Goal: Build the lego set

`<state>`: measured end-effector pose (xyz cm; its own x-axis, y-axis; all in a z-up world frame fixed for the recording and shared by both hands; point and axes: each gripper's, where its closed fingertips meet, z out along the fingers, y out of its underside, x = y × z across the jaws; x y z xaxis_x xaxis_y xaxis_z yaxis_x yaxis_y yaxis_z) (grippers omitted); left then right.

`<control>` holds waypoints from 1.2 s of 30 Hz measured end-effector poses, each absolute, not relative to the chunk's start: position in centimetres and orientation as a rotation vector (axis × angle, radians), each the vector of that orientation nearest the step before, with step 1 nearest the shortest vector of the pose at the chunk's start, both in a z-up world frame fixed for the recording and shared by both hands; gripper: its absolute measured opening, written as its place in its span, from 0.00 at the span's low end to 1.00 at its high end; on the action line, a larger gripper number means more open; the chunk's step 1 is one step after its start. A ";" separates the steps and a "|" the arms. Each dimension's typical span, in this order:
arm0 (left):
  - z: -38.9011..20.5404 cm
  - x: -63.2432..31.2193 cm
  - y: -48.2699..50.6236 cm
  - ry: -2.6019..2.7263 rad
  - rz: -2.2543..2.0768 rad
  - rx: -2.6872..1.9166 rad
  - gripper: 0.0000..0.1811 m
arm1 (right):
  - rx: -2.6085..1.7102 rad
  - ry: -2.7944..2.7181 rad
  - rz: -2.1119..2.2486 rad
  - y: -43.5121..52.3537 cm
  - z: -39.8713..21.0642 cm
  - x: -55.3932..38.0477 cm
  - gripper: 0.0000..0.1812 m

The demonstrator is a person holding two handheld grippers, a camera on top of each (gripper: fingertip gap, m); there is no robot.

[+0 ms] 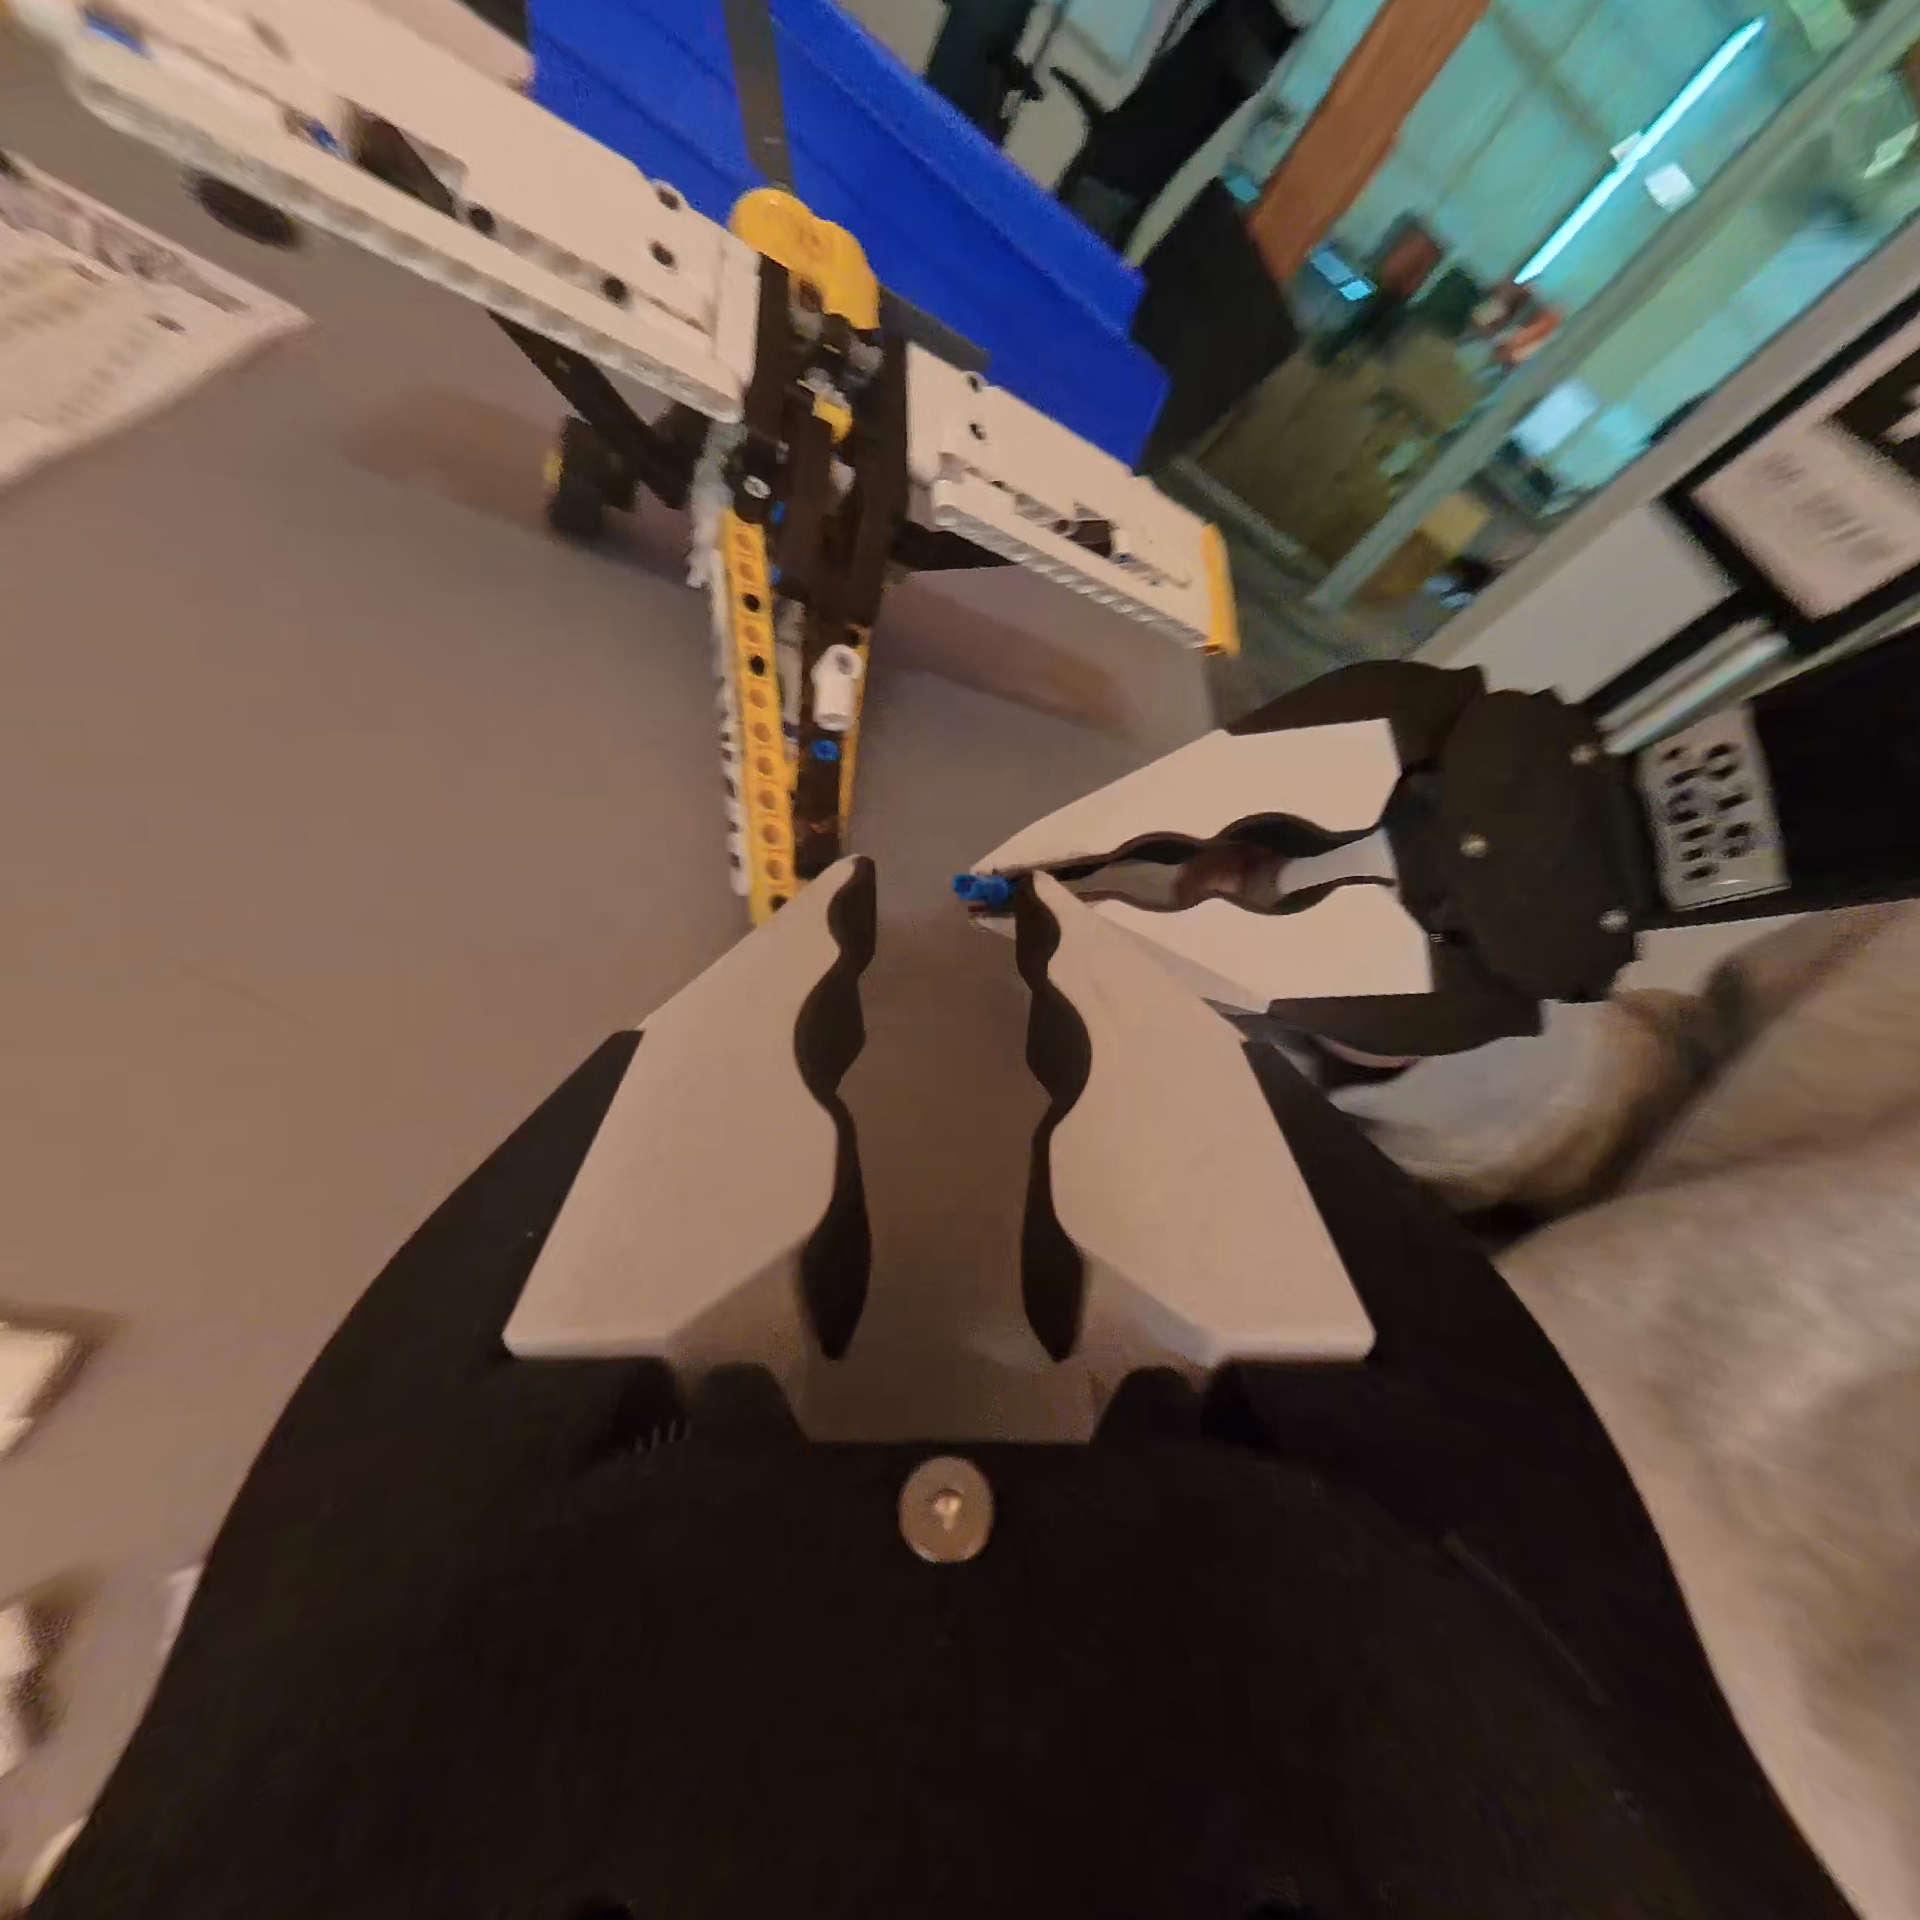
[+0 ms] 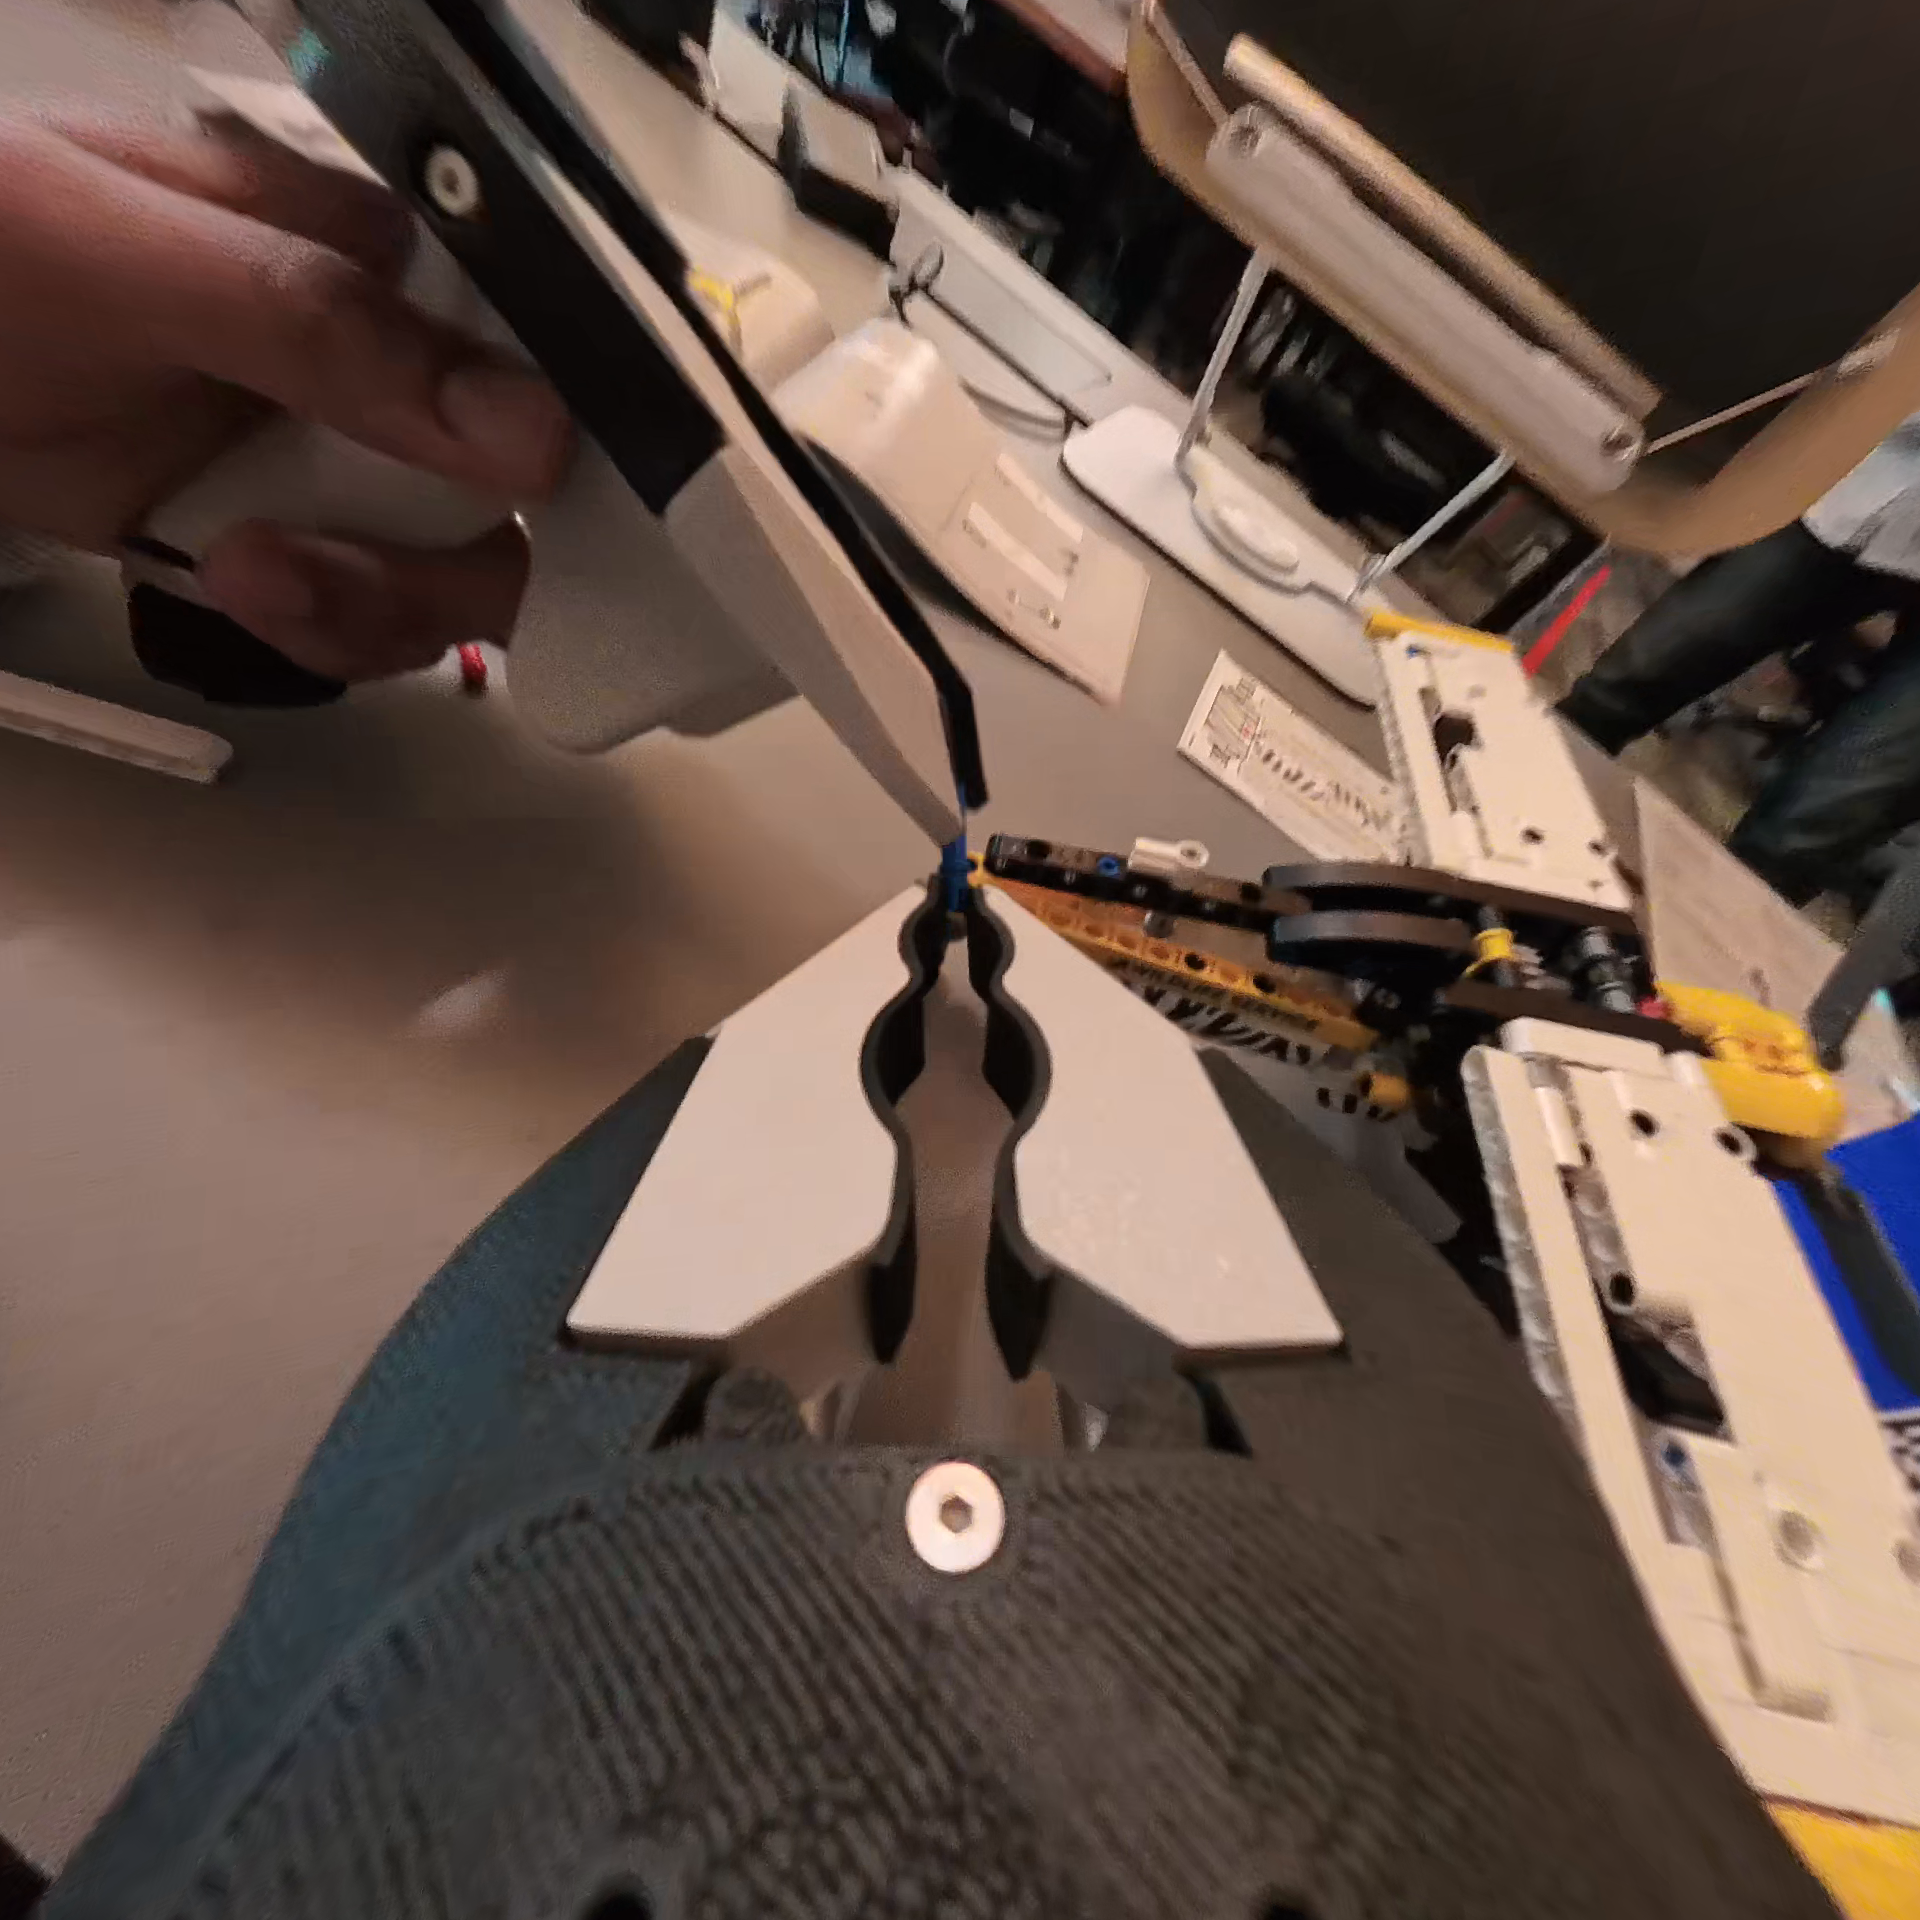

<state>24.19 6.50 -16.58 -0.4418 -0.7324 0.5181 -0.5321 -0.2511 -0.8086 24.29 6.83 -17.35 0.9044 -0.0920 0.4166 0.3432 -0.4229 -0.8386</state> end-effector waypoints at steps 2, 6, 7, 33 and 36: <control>-16.0 23.7 5.9 1.806 -1.929 -1.587 0.11 | -1.902 -0.214 -0.500 6.7 -16.4 23.9 0.02; -14.5 22.9 4.9 1.786 -2.203 -1.607 0.02 | -1.839 -0.266 -0.528 6.2 -15.2 23.4 0.02; -14.1 22.7 4.8 1.777 -2.272 -1.606 0.02 | -1.813 -0.271 -0.511 6.1 -14.8 23.1 0.02; -11.9 21.3 4.0 1.600 -2.945 -1.708 0.00 | -1.652 -0.286 -0.303 5.1 -12.2 21.3 0.02; -12.2 21.3 4.0 1.607 -2.930 -1.717 0.00 | -1.636 -0.287 -0.309 5.0 -11.9 21.3 0.01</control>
